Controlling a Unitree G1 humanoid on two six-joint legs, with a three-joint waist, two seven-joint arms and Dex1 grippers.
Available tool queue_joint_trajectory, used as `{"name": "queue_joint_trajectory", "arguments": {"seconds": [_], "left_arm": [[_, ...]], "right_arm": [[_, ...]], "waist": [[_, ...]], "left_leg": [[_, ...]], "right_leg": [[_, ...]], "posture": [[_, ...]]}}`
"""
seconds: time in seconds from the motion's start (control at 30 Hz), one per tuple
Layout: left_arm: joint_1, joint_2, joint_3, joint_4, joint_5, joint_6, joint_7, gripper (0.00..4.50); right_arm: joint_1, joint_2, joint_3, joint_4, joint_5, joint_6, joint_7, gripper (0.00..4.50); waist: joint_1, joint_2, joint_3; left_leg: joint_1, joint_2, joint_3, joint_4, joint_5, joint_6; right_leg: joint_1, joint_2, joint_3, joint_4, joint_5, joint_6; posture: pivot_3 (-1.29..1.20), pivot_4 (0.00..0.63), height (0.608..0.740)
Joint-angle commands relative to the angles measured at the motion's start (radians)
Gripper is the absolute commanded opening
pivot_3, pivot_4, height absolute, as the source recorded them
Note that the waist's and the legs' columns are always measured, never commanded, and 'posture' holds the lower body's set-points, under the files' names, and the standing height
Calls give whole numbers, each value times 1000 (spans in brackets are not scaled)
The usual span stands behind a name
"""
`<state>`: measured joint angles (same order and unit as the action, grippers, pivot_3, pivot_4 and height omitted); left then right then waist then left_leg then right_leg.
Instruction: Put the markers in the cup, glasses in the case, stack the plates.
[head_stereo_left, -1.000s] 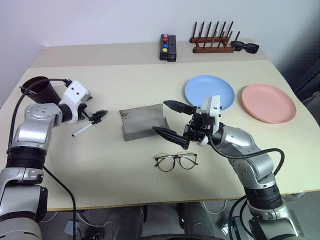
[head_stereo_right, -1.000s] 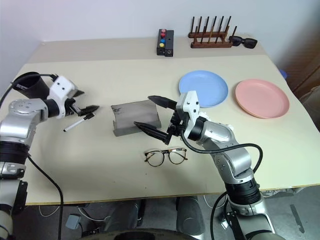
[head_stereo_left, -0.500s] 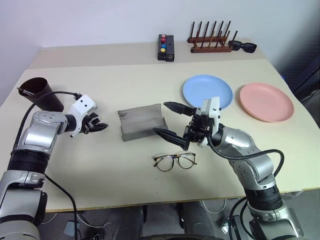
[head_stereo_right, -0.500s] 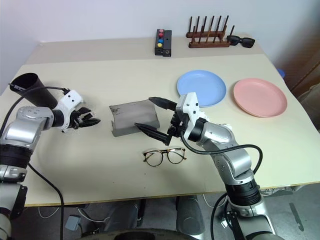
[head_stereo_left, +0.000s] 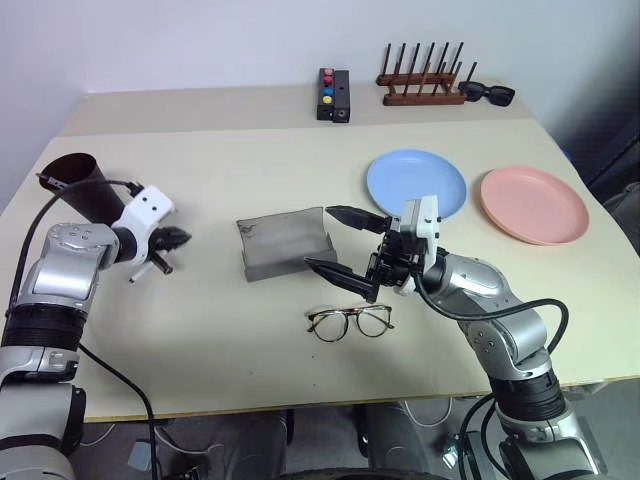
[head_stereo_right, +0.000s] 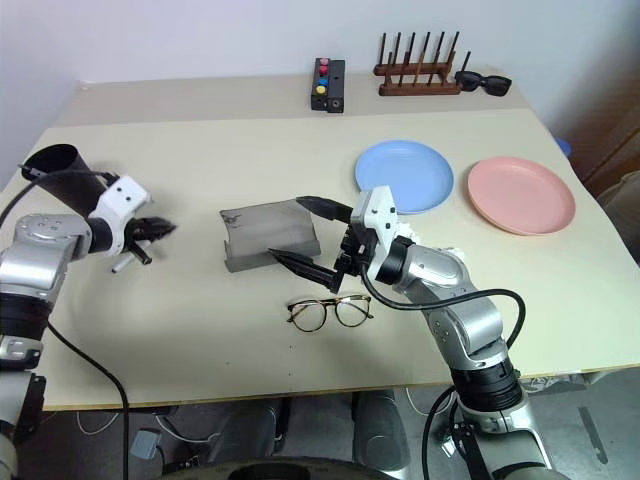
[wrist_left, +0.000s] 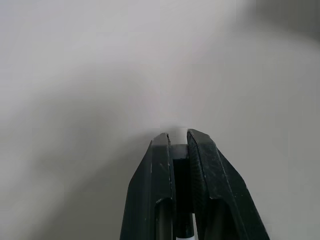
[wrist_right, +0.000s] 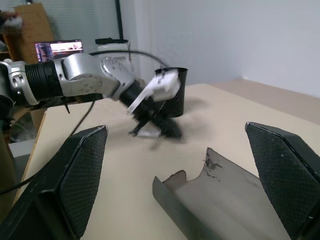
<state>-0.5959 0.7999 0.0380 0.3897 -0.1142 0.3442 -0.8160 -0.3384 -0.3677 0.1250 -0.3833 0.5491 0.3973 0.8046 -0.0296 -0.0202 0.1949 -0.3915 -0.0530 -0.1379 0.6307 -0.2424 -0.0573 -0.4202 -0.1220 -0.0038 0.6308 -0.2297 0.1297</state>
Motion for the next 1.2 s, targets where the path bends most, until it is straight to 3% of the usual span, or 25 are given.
{"name": "queue_joint_trajectory", "arguments": {"seconds": [0.03, 0.17, 0.43, 0.77, 1.2], "left_arm": [[-91, -21, 165, -33, -55, -149, 138, 31], [-203, -71, 318, 49, -67, -334, 389, 31], [-239, -69, 382, 289, 61, -648, 783, 31], [-317, -97, 350, 596, 68, -899, 834, 31], [-342, -98, 316, 743, 73, -969, 837, 31]], "right_arm": [[-8, 5, 1, -19, 1, -14, 2, 4500], [-7, 9, 6, -19, 2, -16, 2, 4500], [-21, 22, 14, -5, 3, -20, 15, 4500], [-20, 40, 15, -17, 10, -14, 13, 4500], [-8, 42, 14, -29, 14, -10, 2, 4500]], "waist": [[11, 0, 0], [13, 0, 0], [14, 0, -1], [16, -2, -1], [13, -2, -1]], "left_leg": [[0, 0, 0, 0, 0, 0], [0, 0, 0, 0, 0, -1], [1, 0, 2, 0, 1, -2], [0, 0, 2, 0, 1, -2], [0, 0, 2, 0, 1, -2]], "right_leg": [[0, 0, 0, 0, 1, -1], [0, 0, 0, -1, 1, -1], [0, 0, 1, 0, 1, -1], [0, 0, 1, 0, 2, 0], [0, 0, 1, 0, 2, 0]], "posture": [[0, 150, 734], [0, 150, 734], [0, 150, 734], [0, 150, 734], [0, 150, 734]]}}
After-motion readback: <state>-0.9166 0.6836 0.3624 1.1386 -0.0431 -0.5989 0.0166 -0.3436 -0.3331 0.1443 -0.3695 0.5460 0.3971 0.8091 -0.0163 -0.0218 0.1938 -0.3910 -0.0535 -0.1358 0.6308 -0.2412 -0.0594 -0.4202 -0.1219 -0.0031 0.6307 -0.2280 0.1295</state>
